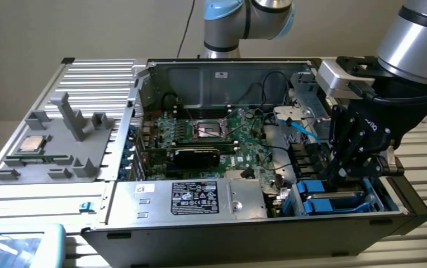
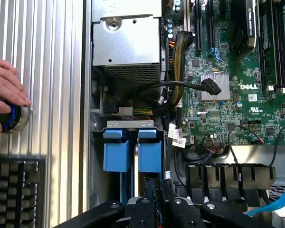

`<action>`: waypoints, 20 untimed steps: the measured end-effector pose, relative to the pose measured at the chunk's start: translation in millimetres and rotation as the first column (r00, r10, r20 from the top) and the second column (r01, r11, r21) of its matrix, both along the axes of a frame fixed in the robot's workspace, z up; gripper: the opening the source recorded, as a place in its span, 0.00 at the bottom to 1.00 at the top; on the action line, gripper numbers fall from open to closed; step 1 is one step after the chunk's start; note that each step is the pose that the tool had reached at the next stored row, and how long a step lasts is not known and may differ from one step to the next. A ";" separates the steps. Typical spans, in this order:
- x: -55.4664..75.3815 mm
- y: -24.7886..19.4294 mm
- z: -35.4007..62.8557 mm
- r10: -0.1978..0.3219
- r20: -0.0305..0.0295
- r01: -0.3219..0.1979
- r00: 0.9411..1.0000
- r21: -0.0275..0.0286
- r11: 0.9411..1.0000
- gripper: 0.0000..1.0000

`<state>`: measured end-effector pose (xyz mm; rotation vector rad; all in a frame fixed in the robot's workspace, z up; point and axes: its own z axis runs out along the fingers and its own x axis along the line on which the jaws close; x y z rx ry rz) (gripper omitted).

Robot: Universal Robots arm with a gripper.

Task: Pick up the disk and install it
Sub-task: 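Insert the second disk wire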

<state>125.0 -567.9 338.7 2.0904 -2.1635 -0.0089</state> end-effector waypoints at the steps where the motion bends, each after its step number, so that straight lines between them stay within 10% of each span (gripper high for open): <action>1: 0.0 0.0 -0.3 0.000 0.000 0.000 1.000 0.000 1.000 0.16; 20: 0.9 0.0 -3.6 0.000 0.000 0.000 1.000 0.000 1.000 0.16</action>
